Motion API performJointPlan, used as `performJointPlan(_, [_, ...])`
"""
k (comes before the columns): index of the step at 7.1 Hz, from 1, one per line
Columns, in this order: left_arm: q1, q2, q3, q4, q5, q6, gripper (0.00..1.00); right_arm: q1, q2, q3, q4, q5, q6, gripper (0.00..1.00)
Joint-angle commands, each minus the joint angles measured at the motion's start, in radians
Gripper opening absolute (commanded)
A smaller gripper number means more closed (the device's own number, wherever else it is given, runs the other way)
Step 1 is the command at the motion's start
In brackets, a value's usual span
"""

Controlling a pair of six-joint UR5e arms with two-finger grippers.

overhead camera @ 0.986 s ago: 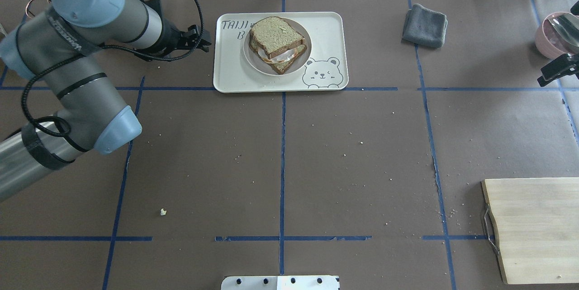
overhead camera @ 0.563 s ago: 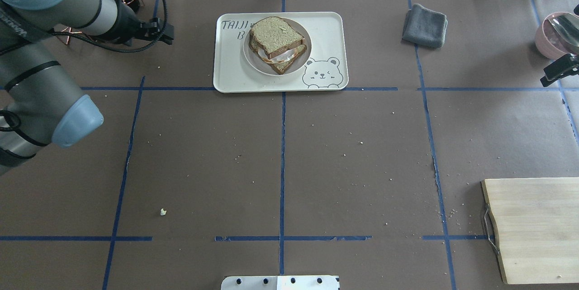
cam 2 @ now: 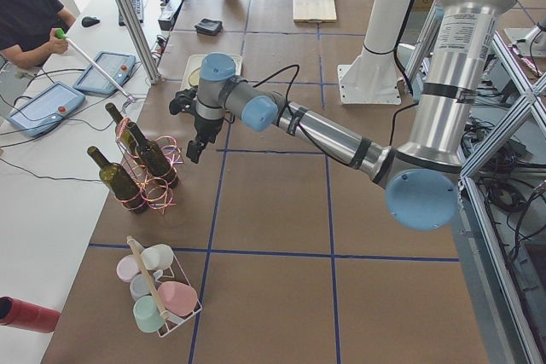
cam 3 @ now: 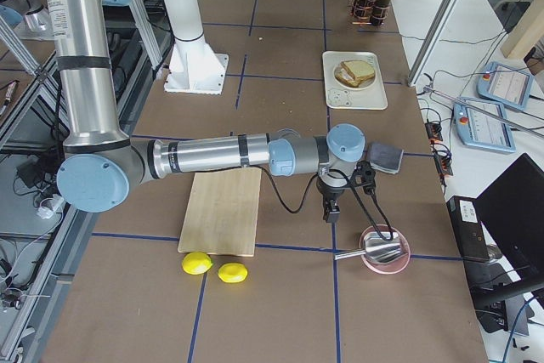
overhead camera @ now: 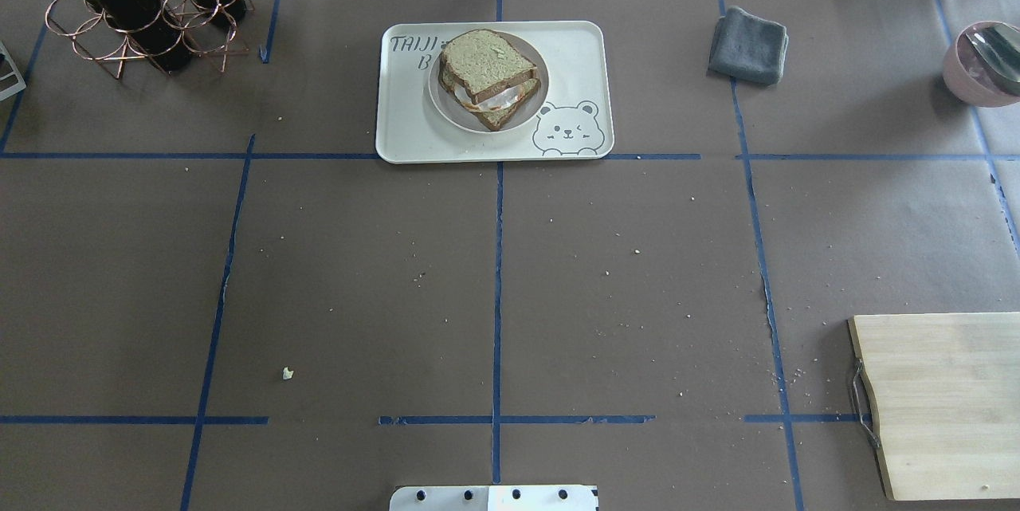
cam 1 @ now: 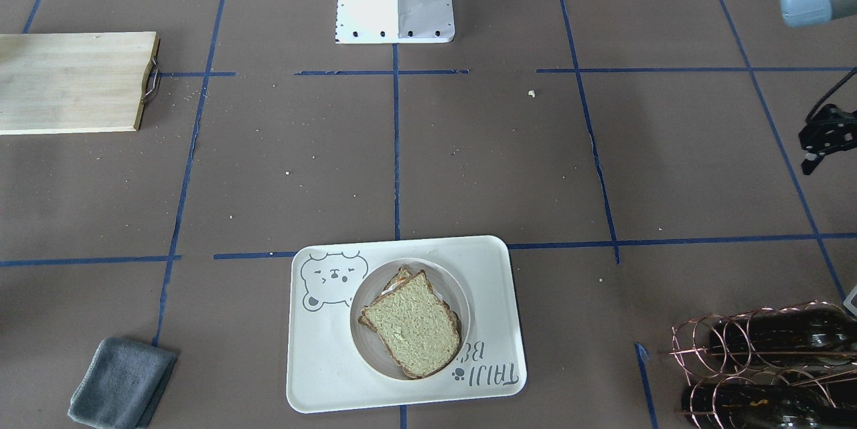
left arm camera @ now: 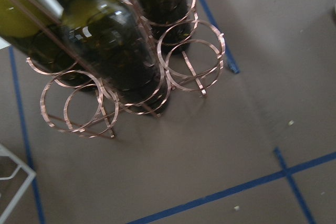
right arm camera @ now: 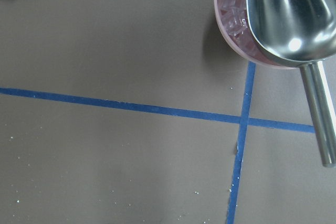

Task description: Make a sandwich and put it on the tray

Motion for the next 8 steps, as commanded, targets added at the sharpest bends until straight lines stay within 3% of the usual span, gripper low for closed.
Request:
performJointPlan(1, [-0.141,0.092,0.048,0.042,-0.022,0.267,1.00,0.039,-0.014,-0.016,0.002,0.015,-0.040,1.00])
performJointPlan(3, [-0.189,0.146,0.071,0.030,-0.175,0.254,1.00,0.056,-0.021,-0.008,0.002,0.016,-0.040,1.00])
performJointPlan(6, [-0.189,0.155,0.079,0.039,-0.166,0.257,1.00,0.064,-0.029,-0.011,0.004,0.019,-0.040,1.00])
performJointPlan(8, [-0.188,0.152,0.145,0.140,-0.172,0.257,1.00,0.064,-0.031,-0.019,-0.002,0.018,-0.028,1.00])
